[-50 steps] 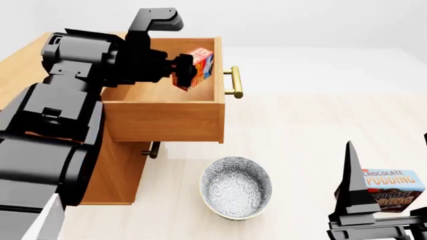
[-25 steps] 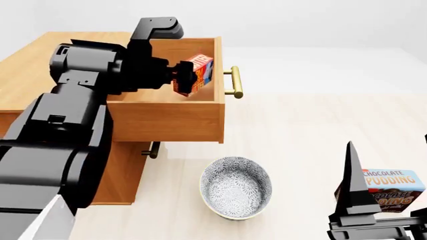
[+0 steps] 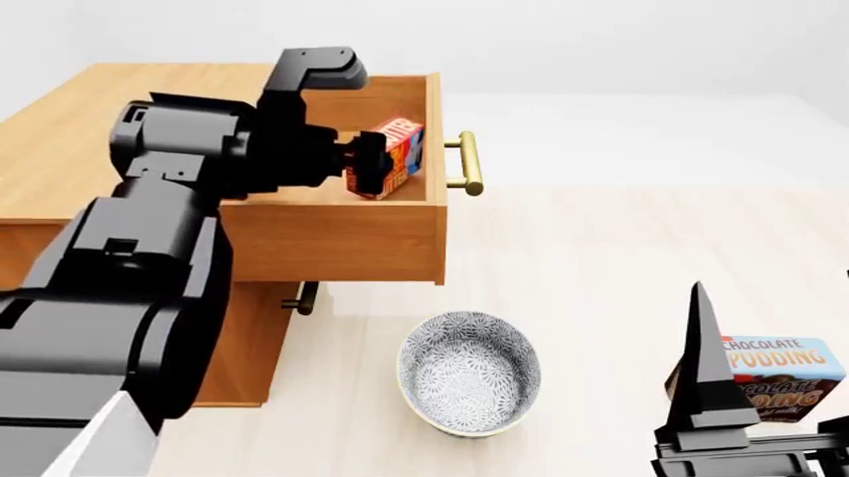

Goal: Put the butter at the back in the top drawer of the cabinet and close it.

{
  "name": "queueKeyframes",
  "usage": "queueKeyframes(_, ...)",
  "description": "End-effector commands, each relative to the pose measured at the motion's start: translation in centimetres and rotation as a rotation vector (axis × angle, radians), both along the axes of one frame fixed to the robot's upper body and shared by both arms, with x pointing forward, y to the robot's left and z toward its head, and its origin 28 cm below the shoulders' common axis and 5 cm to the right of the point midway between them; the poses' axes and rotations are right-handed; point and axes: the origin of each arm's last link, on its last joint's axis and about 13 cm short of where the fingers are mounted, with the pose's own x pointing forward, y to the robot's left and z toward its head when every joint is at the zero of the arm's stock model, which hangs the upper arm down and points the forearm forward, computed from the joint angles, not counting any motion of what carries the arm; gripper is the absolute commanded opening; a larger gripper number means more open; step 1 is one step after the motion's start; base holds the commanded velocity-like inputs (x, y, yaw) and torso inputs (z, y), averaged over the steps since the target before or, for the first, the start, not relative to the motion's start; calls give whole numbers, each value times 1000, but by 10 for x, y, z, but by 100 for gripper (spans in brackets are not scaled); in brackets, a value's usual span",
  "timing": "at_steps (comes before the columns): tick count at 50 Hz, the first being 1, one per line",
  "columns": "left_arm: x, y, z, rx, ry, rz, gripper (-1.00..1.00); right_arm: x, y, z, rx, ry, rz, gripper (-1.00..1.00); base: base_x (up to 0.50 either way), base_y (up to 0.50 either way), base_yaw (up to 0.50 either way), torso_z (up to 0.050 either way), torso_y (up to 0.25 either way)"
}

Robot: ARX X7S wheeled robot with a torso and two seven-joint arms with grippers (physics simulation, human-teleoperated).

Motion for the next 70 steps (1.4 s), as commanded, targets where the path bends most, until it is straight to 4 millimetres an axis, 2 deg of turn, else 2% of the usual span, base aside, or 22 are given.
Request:
queueKeyframes(1,0,-6,4,-83,-9,-13,-100,0,0,0,1,-2,-2,100,0,0,0,0,0)
queueKeyframes(43,0,-5,-4,-77,7,-14,-100,-1,0,-1,2,-6,-4,100,0,0,-1,0,1)
queueKeyframes(44,0,-5,-4,-78,7,-13,100,-1,0,-1,3,-6,-4,100,0,0,0,0,0)
queueKeyframes(60,0,-5,1,-86,-10,2,100,-1,0,-1,4,-9,-6,100,0,0,0,0,0)
queueKeyframes(70,0,-4,21,-68,-53,34,100,-1,0,-1,4,-14,-5,100,0,0,0,0,0)
